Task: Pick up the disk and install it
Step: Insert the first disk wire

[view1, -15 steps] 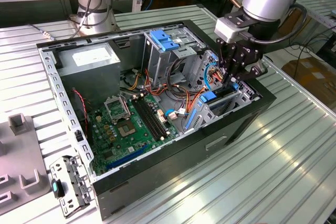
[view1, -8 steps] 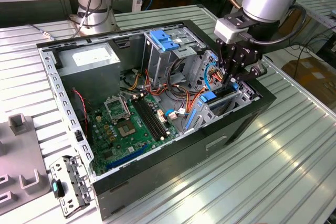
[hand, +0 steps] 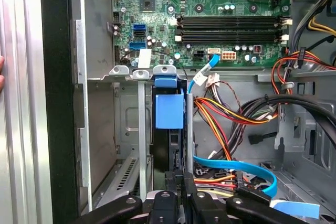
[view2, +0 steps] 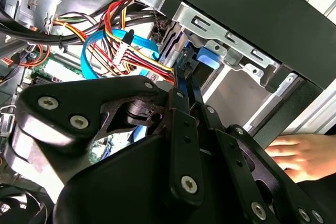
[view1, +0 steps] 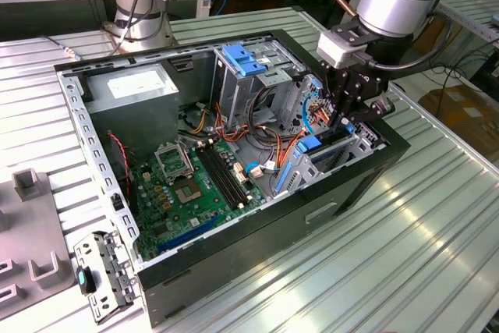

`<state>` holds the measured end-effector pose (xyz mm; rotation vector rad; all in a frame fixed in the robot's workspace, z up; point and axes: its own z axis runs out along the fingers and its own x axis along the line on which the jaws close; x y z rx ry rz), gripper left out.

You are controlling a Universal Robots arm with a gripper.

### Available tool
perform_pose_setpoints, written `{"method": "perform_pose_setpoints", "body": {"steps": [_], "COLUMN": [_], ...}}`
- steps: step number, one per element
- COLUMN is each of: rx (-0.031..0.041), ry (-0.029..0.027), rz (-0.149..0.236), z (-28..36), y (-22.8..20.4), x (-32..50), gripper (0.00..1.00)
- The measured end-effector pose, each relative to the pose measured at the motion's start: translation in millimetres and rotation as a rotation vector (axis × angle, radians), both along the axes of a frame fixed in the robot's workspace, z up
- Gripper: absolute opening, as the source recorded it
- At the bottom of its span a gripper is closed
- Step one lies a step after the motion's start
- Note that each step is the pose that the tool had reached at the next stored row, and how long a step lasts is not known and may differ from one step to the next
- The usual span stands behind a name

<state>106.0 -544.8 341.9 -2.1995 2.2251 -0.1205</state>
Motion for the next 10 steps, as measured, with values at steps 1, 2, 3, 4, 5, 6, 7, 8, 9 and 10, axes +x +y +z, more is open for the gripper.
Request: {"method": "perform_pose_setpoints", "body": {"steps": [1,2,3,4,5,6,7,8,9,10], "rx": [-0.0001,0.0001,0.0001,0.0001,0.0002,0.0002,0.0002,0.0001,0.0001,-0.0001], "ry": [0.0,0.0,0.0,0.0,0.0,0.0,-0.0005,-0.0005,-0.0005,-0.0005], "rz": [0.0,0.0,0.0,0.0,0.0,0.0,0.0,0.0,0.0,0.0], "z": [0.0,-0.1,-0.1,-0.1,-0.2,-0.2,0.4,1.8,3.3,6.0], "y": [0.0,-0.1,-0.1,-0.1,-0.1,-0.1,-0.1,-0.1,-0.1,-0.1], "x": [0.0,0.0,0.0,0.0,0.0,0.0,0.0,0.0,0.0,0.0], "gripper": [0.16,0.16,0.16,0.16,0.18,0.18,0.24,0.24,0.24,0.24]}}
